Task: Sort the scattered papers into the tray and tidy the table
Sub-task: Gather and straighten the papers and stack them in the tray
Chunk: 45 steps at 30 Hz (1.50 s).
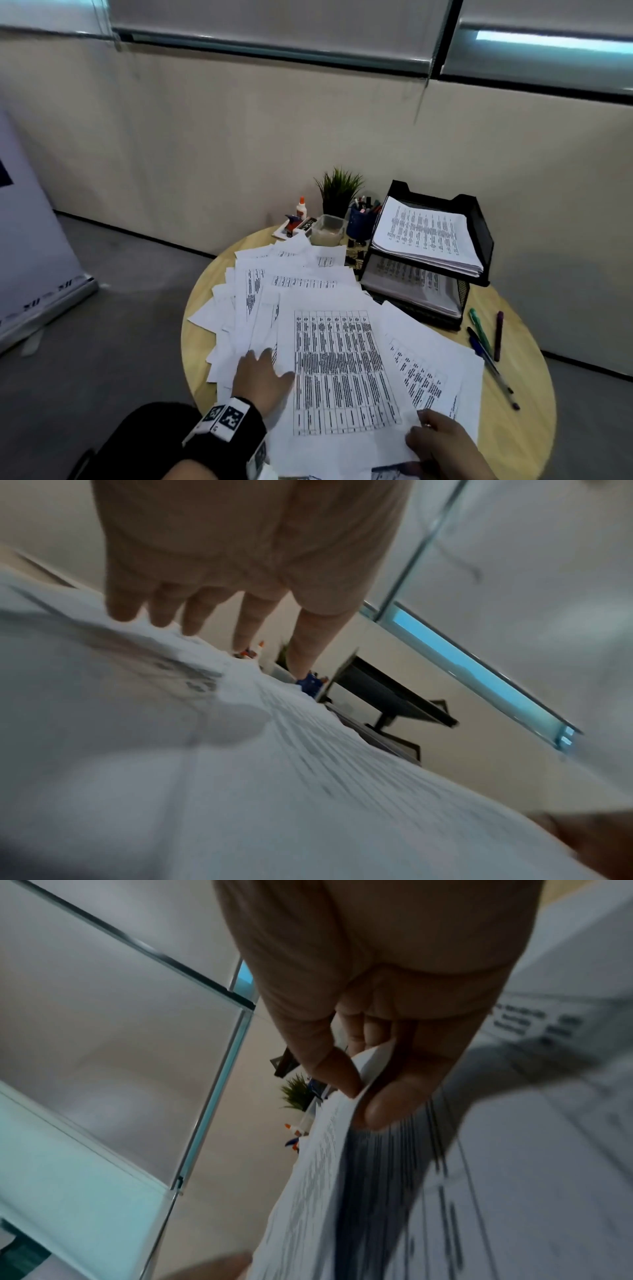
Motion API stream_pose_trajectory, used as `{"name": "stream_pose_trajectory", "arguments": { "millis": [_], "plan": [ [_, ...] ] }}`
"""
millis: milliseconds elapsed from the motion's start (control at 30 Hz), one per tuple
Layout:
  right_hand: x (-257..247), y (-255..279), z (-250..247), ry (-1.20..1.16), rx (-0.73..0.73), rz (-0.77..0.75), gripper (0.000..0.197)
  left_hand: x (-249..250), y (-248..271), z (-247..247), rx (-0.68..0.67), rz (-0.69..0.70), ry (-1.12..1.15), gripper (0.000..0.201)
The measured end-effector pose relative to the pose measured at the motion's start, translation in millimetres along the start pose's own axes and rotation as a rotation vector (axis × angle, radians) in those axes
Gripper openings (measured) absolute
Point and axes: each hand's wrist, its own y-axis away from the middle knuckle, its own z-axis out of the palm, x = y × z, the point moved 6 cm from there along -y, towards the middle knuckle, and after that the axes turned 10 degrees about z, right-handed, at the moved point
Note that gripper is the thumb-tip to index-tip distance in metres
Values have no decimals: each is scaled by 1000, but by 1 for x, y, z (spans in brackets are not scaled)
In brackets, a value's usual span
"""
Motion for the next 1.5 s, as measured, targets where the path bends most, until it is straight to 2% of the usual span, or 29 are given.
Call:
{"name": "stream_pose_trajectory", "arguments": {
  "millis": [100,200,300,333,400,467,500,567,633,700,767,833,933,1000,1100,1167,1267,1333,1400,1433,1500],
  "plan": [
    [-3,2,-1,101,-25,2,25,-1,0,6,-104,-3,-84,57],
    [-6,1,1,75,-28,-9,16,2,0,9,-146,15,-143,54],
    [-6,-4,5,100,-58,1,47,7,-2,5,-105,28,-122,55],
    [-6,-5,7,116,-46,-7,47,8,-2,5,-104,37,-96,56],
    [-9,-4,6,167,21,-39,32,10,-1,9,-102,50,25,58],
    [-14,-4,-2,228,179,-95,12,12,1,6,-83,36,226,59],
    [-18,-3,-6,257,270,-127,7,11,1,2,-53,22,318,57],
    [-23,-3,-15,301,380,-171,11,8,-1,-4,-2,-14,399,53],
    [-20,-11,-18,274,347,-134,31,7,-1,-10,37,-47,470,60],
    [-14,-19,-17,126,248,-45,43,10,-1,-11,60,-63,607,66],
    [-9,-23,-16,81,190,19,40,12,1,-7,47,-89,717,68],
    [-11,-25,-16,169,173,0,32,11,1,1,-3,-138,833,69],
    [-15,-22,-14,253,140,-39,14,10,-2,14,-45,-110,888,44],
    [-16,-20,-16,226,152,-51,9,5,-9,30,-93,-82,899,38],
    [-16,-18,-24,207,257,-105,9,16,0,23,-108,-84,905,13],
    [-18,-15,-25,228,272,-147,15,21,5,25,-165,-107,971,16],
    [-17,-8,-9,219,123,-149,24,23,13,38,-284,-153,920,39],
    [-18,-7,-12,290,234,-169,19,24,16,45,-312,-123,814,47],
    [-18,-10,-27,390,466,-155,20,26,17,47,-278,-94,757,38],
    [-16,-12,-36,459,551,-91,31,27,17,48,-259,-79,752,37],
    [-9,-16,-48,583,603,41,52,29,16,45,-235,-55,751,35]
  ]
}}
